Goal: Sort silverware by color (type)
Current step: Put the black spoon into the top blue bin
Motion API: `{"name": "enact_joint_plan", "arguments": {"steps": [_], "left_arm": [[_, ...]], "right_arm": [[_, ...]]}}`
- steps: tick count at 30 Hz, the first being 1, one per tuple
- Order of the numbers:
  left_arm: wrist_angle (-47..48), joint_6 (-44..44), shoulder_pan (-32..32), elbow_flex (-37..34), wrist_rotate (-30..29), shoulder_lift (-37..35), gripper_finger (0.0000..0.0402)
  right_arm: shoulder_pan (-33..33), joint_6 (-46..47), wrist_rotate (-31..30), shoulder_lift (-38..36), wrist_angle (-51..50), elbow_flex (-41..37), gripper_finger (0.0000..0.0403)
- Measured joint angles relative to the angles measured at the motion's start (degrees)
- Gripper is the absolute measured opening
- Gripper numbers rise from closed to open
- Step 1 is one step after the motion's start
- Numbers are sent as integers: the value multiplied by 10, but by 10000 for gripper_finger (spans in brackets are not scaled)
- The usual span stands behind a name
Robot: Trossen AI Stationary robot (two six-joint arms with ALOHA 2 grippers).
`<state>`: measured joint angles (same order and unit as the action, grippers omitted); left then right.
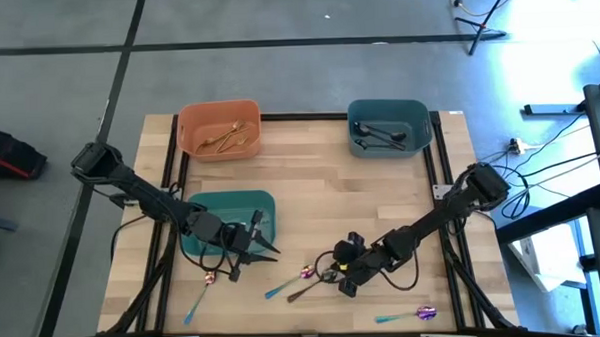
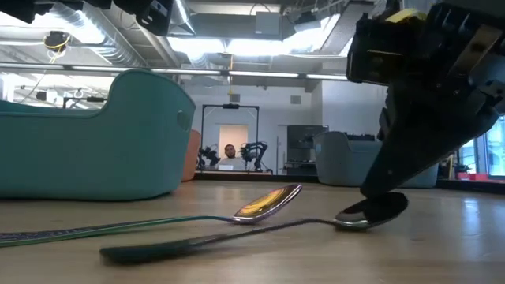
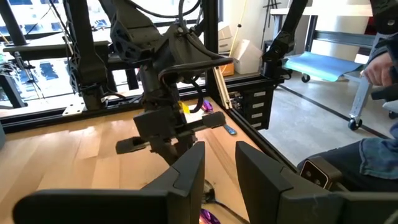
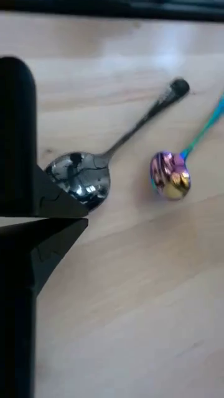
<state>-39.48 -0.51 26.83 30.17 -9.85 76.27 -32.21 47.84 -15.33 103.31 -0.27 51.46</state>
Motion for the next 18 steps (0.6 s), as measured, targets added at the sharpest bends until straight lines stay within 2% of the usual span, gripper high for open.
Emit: {"name": "enact_joint_plan", "arguments": {"steps": [5, 11, 15, 18], "left_arm": [[-1, 0, 0, 0, 1, 0, 85], [-1, 1, 0, 0, 1, 0, 85], [-1, 2, 0, 0, 1, 0, 85], [-1, 3, 0, 0, 1, 0, 85]], "right_arm": [[11, 0, 40, -10, -3, 1, 18], [32, -42, 44, -43, -1, 2, 96], [25, -108, 33, -39, 79, 2, 155], [16, -169, 37, -15, 148, 3, 183]]}}
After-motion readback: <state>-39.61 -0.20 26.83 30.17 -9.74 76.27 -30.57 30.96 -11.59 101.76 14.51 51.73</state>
